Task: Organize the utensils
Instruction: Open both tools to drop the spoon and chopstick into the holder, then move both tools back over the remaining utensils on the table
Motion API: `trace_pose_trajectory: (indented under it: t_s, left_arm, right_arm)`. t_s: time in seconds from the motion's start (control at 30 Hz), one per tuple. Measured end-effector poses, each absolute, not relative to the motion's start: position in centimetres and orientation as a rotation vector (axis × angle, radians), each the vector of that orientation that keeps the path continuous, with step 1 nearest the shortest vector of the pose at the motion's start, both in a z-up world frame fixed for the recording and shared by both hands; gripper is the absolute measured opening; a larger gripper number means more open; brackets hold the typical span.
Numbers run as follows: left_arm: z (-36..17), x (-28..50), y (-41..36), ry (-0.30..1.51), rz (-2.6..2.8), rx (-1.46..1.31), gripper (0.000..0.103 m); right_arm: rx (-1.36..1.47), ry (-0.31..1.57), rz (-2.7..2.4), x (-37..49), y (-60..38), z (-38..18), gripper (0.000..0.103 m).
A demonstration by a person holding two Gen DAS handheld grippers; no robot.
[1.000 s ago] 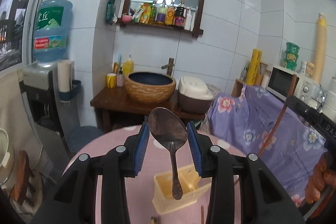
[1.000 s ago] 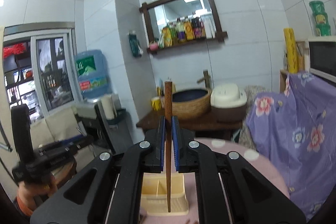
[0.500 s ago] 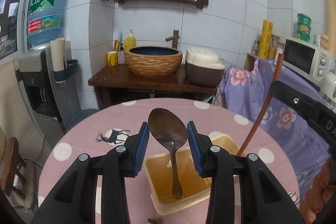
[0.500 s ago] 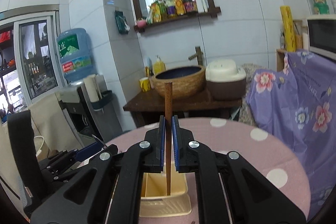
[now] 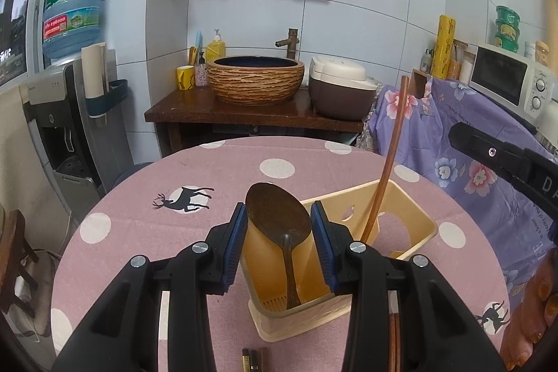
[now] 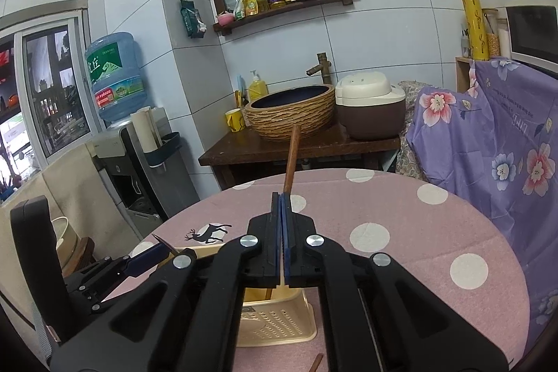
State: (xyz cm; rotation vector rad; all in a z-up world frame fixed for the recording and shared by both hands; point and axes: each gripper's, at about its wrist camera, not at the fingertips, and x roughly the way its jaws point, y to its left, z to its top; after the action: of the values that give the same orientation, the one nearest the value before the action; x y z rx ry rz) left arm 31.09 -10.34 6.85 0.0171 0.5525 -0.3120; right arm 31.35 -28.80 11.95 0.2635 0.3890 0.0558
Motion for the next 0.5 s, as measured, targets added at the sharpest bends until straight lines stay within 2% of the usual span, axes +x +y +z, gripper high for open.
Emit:
trace_pose_trajectory:
  t_s: [0.07, 0.1, 0.13, 0.27, 0.3, 0.33, 0.37, 0.4, 0.5]
  left_arm:
    - [7.0, 30.9, -10.3, 0.55, -0.317, 0.025, 0.049]
    - [7.1, 30.7, -10.2, 0.544, -0.314, 0.025, 0.061]
    - [7.3, 30.3, -10.1, 0.53, -0.308, 0.022, 0.067]
    - [7.9, 28.5, -9.2, 0.517, -0.326, 0.013, 0.069]
    - [7.9, 27.9, -8.9, 0.514, -0.328, 0.012, 0.072]
    - [8.0, 27.2, -8.5, 0.509, -0.328, 0.014, 0.076]
    - [7.9, 26.5, -8.2, 0.505, -0.324, 0.018, 0.078]
    - [7.8, 25.8, -7.8, 0.503, -0.317, 0.022, 0.081]
    - [7.0, 23.8, -6.2, 0.526, -0.301, 0.023, 0.081]
  right_arm:
    - [0.262, 0.382, 0.048, 30.9, -28.8, 11.9, 0.002]
    - [0.257, 0.376, 0.042, 30.5, -28.8, 11.9, 0.002]
    - [0.249, 0.373, 0.037, 30.2, -28.8, 11.9, 0.002]
    - [0.217, 0.396, 0.023, 28.5, -28.9, 11.5, 0.006]
    - [0.214, 0.408, 0.021, 28.0, -29.1, 11.3, 0.016]
    - [0.218, 0.423, 0.02, 27.4, -29.3, 10.9, 0.034]
    - [0.224, 0.435, 0.015, 26.8, -29.6, 10.6, 0.042]
    - [0.23, 0.451, 0.005, 26.1, -29.9, 10.1, 0.047]
    - [0.219, 0.508, -0.011, 24.1, -30.2, 8.3, 0.047]
